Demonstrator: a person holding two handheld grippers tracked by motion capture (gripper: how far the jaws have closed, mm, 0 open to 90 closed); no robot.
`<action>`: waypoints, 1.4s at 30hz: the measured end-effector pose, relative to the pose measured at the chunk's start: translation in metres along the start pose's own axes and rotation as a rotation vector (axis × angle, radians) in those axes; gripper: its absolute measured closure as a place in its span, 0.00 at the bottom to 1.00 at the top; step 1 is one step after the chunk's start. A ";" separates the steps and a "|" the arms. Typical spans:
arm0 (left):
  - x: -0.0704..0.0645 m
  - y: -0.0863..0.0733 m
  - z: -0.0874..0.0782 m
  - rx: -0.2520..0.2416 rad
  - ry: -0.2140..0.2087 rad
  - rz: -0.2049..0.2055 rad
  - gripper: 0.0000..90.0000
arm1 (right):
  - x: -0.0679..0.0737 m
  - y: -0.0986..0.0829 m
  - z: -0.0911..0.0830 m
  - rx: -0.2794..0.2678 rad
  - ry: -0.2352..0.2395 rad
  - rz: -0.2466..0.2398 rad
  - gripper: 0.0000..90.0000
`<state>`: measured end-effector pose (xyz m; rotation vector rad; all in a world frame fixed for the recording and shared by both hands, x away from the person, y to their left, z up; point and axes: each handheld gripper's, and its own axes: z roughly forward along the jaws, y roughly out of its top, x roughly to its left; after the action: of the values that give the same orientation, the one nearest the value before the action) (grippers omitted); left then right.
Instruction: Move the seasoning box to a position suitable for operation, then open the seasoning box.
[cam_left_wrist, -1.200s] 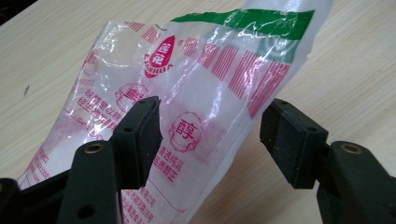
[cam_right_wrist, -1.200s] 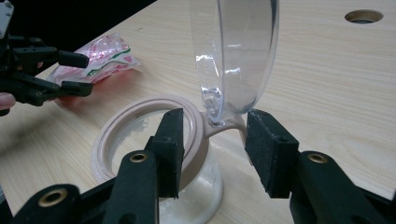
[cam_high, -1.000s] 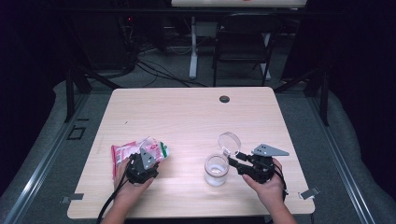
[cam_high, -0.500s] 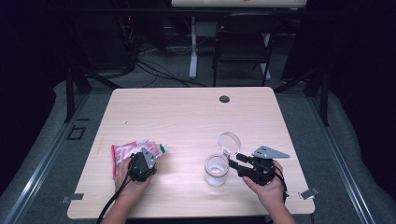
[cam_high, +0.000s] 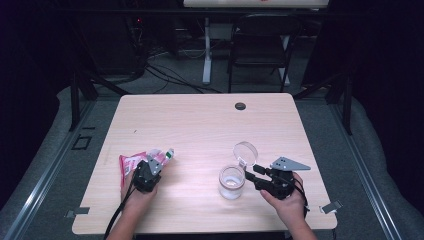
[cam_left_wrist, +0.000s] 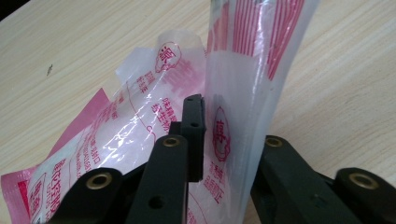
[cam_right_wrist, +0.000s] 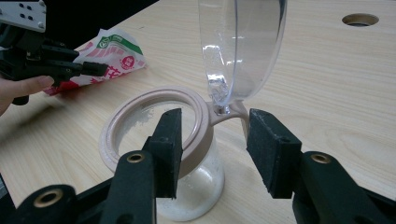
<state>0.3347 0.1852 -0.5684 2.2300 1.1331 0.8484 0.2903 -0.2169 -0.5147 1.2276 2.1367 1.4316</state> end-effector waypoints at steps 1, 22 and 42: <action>0.000 0.000 0.000 -0.004 -0.004 -0.011 0.91 | 0.000 0.000 -0.001 0.003 0.000 -0.002 0.62; 0.012 0.001 -0.007 -0.015 -0.051 -0.081 0.99 | 0.003 -0.001 -0.001 -0.002 -0.012 -0.075 0.58; 0.045 -0.001 -0.045 -0.087 -0.052 -0.196 1.00 | 0.003 -0.001 0.000 0.005 -0.020 -0.115 0.57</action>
<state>0.3228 0.2304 -0.5245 2.0204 1.2422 0.7403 0.2873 -0.2147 -0.5150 1.0973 2.1607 1.3610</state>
